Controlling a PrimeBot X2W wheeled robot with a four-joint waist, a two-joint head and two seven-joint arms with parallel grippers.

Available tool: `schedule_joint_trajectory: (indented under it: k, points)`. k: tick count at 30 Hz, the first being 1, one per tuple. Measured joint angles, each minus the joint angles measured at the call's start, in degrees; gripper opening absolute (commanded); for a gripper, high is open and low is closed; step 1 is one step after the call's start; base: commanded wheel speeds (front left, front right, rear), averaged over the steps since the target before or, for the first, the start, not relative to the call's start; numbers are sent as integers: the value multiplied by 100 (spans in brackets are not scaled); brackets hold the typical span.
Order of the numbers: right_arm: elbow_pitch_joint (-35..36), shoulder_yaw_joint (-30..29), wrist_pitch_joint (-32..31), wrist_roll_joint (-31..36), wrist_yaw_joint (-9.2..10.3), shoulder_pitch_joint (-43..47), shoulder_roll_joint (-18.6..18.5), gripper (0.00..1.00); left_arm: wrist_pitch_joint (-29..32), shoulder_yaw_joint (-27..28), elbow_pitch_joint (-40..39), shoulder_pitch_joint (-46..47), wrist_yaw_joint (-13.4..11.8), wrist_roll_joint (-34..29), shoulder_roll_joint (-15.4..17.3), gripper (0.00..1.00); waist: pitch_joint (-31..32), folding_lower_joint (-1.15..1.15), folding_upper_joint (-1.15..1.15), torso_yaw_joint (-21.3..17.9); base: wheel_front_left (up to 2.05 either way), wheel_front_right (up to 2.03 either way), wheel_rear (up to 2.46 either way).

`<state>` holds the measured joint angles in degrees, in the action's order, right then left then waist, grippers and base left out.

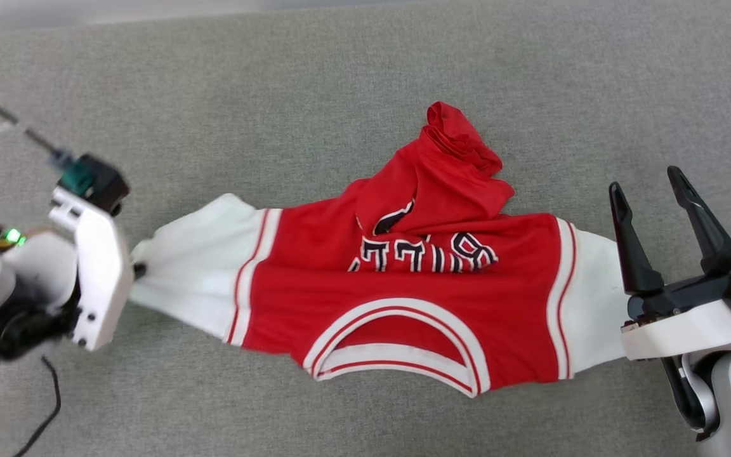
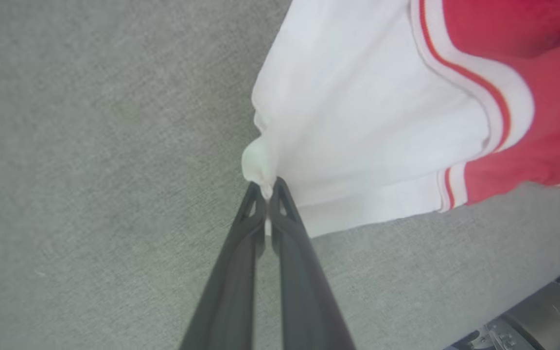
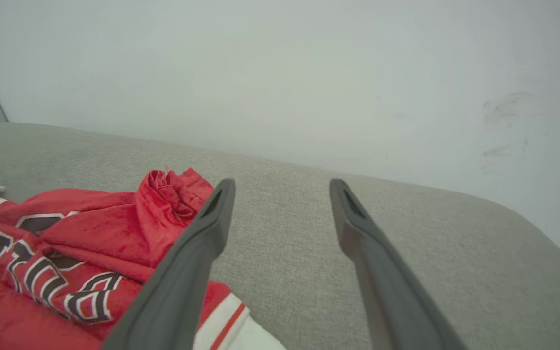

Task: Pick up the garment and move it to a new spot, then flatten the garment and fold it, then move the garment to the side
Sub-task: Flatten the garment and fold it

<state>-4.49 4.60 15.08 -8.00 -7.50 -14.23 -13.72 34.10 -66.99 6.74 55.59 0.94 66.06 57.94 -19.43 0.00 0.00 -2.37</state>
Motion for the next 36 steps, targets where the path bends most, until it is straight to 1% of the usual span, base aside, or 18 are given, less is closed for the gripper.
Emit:
schedule_joint_trajectory:
  k: [3, 8, 9, 10, 12, 16, 20, 22, 25, 28, 31, 36]
  points:
    - [-16, 42, 1, -3, 0, -10, -14, 100, -259, -1, 129, -370, -153, 175, 97, 0, -53, 0, 0, -34, 0, 0, 0]
    - [-75, 49, 1, -11, 0, -21, -25, 100, -544, -27, 534, -704, -247, 330, -14, 0, -107, 0, 0, -115, 0, 0, 0]
    - [-92, 46, 1, -11, 0, -21, -27, 100, -592, -11, 609, -716, -249, 348, -63, 45, -96, 0, 0, -116, 0, 0, 0]
    - [-109, 40, 0, -11, 0, -20, -29, 100, -675, 8, 678, -716, -256, 342, -115, 100, -75, 0, 0, -113, 0, 0, 0]
    - [-134, 20, 1, -11, 0, 2, -33, 100, -715, 33, 782, -597, -214, 249, -213, 100, 56, 0, 0, -69, 0, 0, 0]
    - [-141, -7, 1, -11, 0, 68, -65, 100, -572, 155, 667, -263, -140, 225, -144, 100, 194, 0, 0, 20, 0, 0, 0]
    - [-141, 41, 1, -12, 0, 75, -93, 100, -102, 157, 428, 14, -45, 229, 30, 100, 282, 0, 0, 71, 0, 0, 0]
    - [-141, 74, 1, -19, 0, 73, -110, 100, 179, 98, 325, 99, -44, 223, 105, 100, 285, 0, 0, 63, 0, 0, 0]
    - [-140, 116, 1, -40, 0, 60, -143, 100, 560, -51, 258, 147, -47, 160, 131, 100, 260, 0, 0, 34, 0, 0, 0]
    - [-140, 178, 0, -53, -1, 19, -158, 100, 704, -137, 312, 104, -130, 170, 69, 100, 208, 0, 0, -22, 0, 0, 0]
    - [-151, 245, 0, -55, 0, -34, -169, 100, 706, -219, 453, -21, -165, 175, -88, 100, 155, 0, 0, -98, 0, 0, 0]
    - [-179, 335, 0, -56, 0, -127, -212, 100, 728, -339, 766, -179, -133, 46, -266, 100, 71, 0, 0, -219, 0, 0, 0]
